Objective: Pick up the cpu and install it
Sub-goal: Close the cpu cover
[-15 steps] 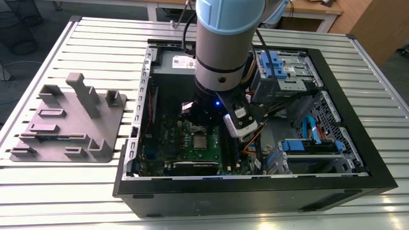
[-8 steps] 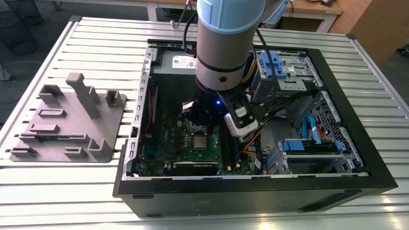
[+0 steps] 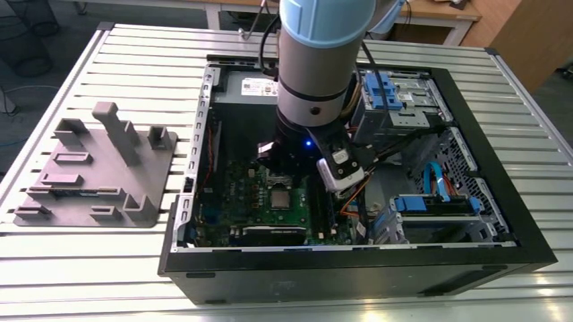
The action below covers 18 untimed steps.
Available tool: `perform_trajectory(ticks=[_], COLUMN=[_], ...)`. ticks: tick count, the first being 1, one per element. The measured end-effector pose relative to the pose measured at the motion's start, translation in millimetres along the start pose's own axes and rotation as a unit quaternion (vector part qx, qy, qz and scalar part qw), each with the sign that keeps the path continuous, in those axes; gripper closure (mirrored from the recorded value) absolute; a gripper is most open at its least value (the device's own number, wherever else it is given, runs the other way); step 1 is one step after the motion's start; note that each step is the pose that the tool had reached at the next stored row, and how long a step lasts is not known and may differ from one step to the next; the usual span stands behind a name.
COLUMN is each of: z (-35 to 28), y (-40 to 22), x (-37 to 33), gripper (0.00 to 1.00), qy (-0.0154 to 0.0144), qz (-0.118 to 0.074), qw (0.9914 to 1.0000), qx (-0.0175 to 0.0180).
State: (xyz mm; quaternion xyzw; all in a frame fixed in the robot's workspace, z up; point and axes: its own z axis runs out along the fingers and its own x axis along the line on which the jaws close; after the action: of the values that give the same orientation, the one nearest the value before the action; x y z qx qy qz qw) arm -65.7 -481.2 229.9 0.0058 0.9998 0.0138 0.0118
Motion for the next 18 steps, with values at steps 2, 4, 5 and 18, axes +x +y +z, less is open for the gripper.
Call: perform_trajectory(ticks=[2,4,5,18], z=[0.4,0.4,0.4,0.6], y=[0.1,0.1,0.1,0.2], x=[-3.3,-4.4,-4.4,-8.5], gripper=[0.89,0.89,0.89,0.89], qy=[0.0,0.0,0.0001,0.0001], qz=[0.0,0.0,0.0,0.0], qw=[1.0,1.0,1.0,1.0], qx=[-0.0001,-0.0001,0.0,-0.0001])
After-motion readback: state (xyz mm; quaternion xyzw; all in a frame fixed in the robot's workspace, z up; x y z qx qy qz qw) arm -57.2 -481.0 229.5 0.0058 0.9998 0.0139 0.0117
